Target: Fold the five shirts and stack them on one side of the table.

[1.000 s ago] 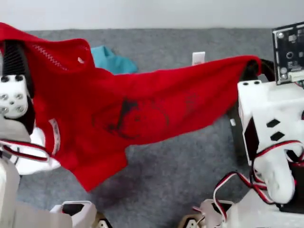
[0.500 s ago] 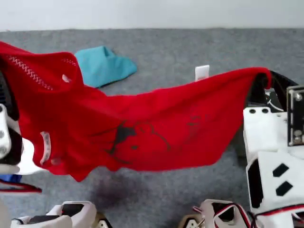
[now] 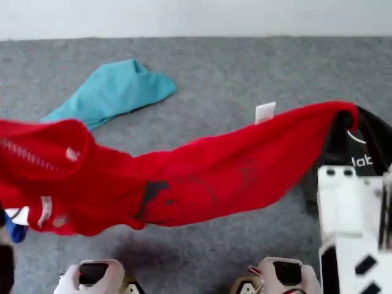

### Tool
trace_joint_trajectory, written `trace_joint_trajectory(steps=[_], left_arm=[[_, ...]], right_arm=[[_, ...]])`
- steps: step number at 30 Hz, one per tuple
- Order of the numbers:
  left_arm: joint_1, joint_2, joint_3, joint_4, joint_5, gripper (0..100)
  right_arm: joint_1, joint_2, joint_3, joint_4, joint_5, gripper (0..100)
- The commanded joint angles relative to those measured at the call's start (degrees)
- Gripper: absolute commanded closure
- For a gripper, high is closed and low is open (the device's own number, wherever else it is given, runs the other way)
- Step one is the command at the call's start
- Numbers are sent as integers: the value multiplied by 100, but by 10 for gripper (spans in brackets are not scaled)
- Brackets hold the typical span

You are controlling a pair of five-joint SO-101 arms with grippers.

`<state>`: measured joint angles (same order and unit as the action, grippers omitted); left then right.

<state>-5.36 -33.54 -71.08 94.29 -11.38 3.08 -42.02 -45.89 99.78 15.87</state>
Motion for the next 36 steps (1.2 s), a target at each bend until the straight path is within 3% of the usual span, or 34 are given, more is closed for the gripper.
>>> trace_joint_trajectory(steps=[1, 7, 20, 29, 36], left_arm=[[-70, -88, 57, -185, -70, 988], [-897, -88, 321, -229, -53, 988], [-932, -97, 2070, -747, -62, 988], [-932, -97, 3943, -1626, -62, 988], [-949, -79, 5675, -2769, -88, 988]], right_arm=[[66, -57, 0, -40, -44, 988], [66, -57, 18, -40, -44, 988], [48, 840, 35, 13, -44, 988], [22, 1886, 35, -13, -44, 988], [13, 3143, 35, -145, -70, 987]])
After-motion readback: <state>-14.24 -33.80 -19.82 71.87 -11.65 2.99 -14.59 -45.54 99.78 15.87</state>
